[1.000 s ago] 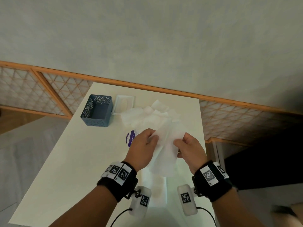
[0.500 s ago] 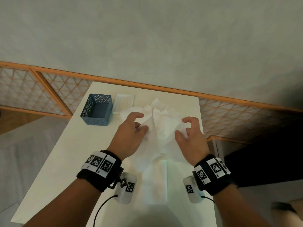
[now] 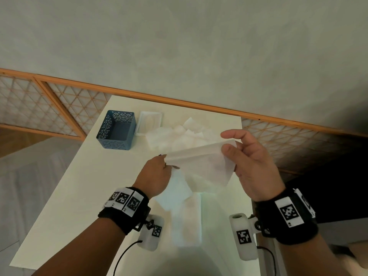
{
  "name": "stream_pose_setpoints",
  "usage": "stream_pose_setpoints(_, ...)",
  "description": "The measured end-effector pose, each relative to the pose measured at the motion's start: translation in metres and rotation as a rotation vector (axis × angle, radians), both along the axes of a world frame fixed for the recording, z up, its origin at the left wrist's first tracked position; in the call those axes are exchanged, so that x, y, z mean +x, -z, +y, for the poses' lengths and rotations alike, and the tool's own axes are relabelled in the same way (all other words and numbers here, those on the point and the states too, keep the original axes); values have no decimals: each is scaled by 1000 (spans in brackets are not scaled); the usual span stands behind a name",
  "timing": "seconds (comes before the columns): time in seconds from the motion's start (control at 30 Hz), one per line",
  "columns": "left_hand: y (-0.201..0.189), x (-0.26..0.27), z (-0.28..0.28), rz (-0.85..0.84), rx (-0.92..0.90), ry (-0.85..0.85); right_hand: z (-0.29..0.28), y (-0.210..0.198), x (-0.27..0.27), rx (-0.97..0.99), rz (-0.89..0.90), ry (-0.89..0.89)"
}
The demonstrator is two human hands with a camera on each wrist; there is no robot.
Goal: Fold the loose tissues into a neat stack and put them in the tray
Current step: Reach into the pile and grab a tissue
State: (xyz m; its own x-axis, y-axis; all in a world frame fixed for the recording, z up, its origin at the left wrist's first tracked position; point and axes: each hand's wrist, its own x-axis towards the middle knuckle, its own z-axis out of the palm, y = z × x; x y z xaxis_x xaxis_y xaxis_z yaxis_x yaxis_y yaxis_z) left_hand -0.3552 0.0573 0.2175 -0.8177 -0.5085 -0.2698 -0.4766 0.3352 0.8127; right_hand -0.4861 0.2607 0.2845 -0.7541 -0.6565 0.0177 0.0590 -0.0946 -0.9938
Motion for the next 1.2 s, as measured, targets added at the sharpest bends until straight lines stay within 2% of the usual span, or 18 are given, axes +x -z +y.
stream_pose_setpoints(0.1,-9,8,8,77,330,-97,0,3,-2,-36,-72,30)
stream_pose_setpoints(0.2,-16,10,6,195,561,-235,1,10,-4,-7,-97,83)
stream_pose_setpoints(0.27,-19,11,4,242,685,-245,2,14,-3,20,-114,95)
stream_pose_setpoints(0.33,-22,12,3,264,662,-172,2,18,-2,49,-113,87)
stream_pose_setpoints(0.4,-27,13,4,330,556,-102,2,24,-1,69,-113,75)
stream_pose_setpoints(0.53,-23,11,5,429,395,-90,1,28,1,120,-69,45)
stream_pose_setpoints(0.73,-18,10,8,460,343,-184,0,39,4,340,175,28)
stream_pose_setpoints(0.83,-17,10,8,457,325,-194,0,47,8,470,400,91)
stream_pose_setpoints(0.93,-17,10,7,466,312,-190,0,54,11,511,465,131)
stream_pose_setpoints(1.07,-13,10,3,468,298,-193,1,53,14,486,402,99)
stream_pose_setpoints(1.2,-6,13,1,454,321,-181,1,56,18,313,142,73)
